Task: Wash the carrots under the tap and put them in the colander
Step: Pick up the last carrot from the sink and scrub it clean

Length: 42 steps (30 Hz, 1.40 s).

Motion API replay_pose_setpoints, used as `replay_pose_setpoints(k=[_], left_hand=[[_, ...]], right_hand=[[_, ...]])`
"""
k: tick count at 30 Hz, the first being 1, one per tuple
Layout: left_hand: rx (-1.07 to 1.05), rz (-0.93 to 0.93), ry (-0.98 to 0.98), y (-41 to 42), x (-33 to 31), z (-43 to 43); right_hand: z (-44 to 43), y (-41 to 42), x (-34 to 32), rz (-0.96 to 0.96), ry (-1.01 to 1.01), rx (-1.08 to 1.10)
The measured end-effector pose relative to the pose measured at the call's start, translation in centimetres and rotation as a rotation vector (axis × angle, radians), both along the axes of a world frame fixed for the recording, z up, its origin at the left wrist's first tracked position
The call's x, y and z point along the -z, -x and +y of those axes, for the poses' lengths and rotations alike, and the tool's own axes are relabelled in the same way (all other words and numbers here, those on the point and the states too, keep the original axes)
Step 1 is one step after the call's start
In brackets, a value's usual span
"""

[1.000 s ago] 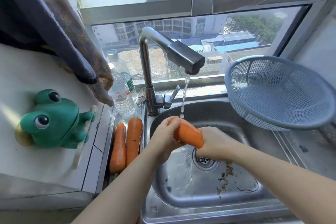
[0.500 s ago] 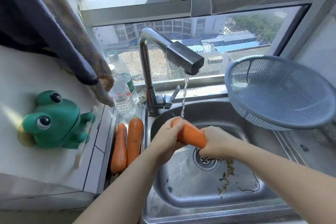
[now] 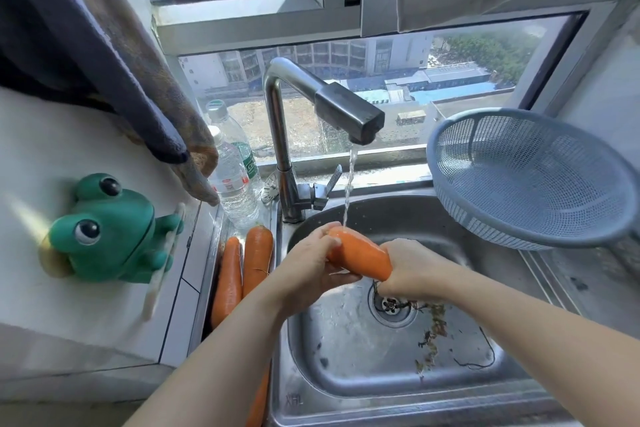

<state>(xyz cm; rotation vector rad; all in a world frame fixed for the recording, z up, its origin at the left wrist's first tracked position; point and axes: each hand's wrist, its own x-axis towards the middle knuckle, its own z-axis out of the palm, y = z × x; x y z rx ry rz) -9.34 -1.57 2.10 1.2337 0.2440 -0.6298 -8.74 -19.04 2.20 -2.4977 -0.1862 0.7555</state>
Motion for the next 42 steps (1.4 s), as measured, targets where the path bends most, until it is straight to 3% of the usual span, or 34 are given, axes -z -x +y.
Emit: replay_pose_setpoints(k=[4,8,13,17,20,24,28,31,34,38,42], left_hand=[[-0.034,-0.046,-0.073,0.1,0.0,-0.7],[-0.024,-0.011,0.037,0.1,0.0,-0.1],[-0.120,-0.012,-0.104,-0.1,0.0,-1.3],[-0.113,-0.003,-0.069,0.3,-0.6,-1.3],[-0.066,-0.001,-0.010,0.5,-0.2,-0.8],[0.008,-0.021,0.125,0.5,0.6,-0.3],[-0.172,-0.095,0.139,0.5,1.0,-2.2],[-0.429,-0.152,-0.019,-0.1,1.2,-4.0],[-0.629,-0.035,0.039,-0.8,0.7,-4.5],[-0.564,0.272,0.160,-1.8,0.1,-3.6],[-0.539,0.387,0.171,-1.7,0.9,-2.8]], right_hand=[[0.2,0.1,-0.3,-0.020,0.013,0.008],[-0.1,0.0,-0.5,-0.005,0.001,0.001],[0.2,0.2,-0.8,0.006,0.012,0.013],[-0.5,0.0,-0.4,0.054,-0.049,-0.002],[-1.0,0.1,-0.3,0.135,-0.134,0.009],[-1.8,0.0,-1.0,0.378,-0.289,0.085],[-1.7,0.4,-0.8,0.475,-0.389,0.105],[0.0,1.2,-0.4,0.271,-0.275,0.109],[1.4,1.4,0.0,0.034,-0.139,0.112],[1.4,1.7,0.9,-0.144,-0.038,0.119],[0.6,1.9,1.5,-0.364,0.181,0.033]])
